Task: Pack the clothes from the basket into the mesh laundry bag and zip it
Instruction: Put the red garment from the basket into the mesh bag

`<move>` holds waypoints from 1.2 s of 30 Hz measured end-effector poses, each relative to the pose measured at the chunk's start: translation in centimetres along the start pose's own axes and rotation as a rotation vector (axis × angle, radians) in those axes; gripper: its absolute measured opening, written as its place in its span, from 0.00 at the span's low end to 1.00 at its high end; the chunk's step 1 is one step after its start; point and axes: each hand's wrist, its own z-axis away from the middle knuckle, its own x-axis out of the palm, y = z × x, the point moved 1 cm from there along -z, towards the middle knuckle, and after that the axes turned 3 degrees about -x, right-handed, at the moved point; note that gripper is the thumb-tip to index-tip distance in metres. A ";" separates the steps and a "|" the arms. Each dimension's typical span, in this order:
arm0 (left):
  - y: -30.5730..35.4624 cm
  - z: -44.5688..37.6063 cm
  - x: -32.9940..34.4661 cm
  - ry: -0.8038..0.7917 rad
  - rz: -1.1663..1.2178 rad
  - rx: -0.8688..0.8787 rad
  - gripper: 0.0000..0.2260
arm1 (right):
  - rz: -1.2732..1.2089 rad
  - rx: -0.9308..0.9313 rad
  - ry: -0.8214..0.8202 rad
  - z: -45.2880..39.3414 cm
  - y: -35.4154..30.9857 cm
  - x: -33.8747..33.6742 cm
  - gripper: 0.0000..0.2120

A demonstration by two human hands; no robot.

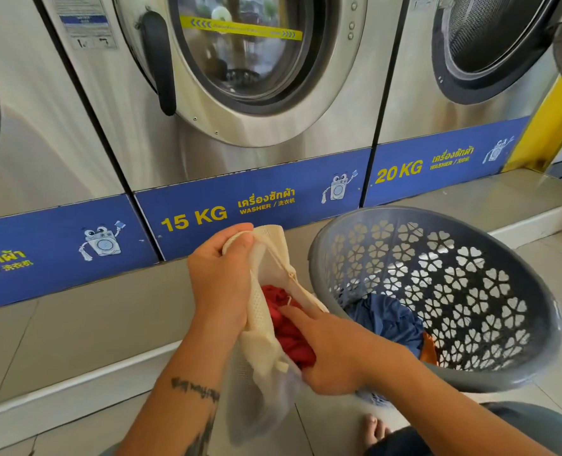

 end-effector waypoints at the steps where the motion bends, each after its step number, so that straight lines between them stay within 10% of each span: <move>1: 0.0 0.0 -0.1 0.008 0.002 -0.004 0.07 | 0.035 0.000 -0.010 -0.2 -0.1 0.3 0.44; 6: 0.1 -0.3 -1.1 0.007 -0.035 0.011 0.07 | 0.092 0.042 0.211 -1.8 -0.5 0.9 0.35; 13: -0.6 -0.6 -1.1 -0.028 -0.167 0.084 0.07 | -0.627 0.131 0.646 -4.2 -1.1 1.2 0.11; 18: -1.2 -0.4 -0.5 -0.038 -0.213 0.121 0.08 | -0.461 -0.130 0.379 -6.1 -1.1 4.4 0.18; 23: -1.4 -0.1 -0.6 -0.089 -0.286 0.169 0.10 | -0.281 -0.005 0.034 -7.1 1.7 6.9 0.16; 36: -2.7 -1.6 -1.1 -0.245 -0.727 0.390 0.19 | -0.173 0.009 -0.001 -2.5 -0.5 -0.2 0.13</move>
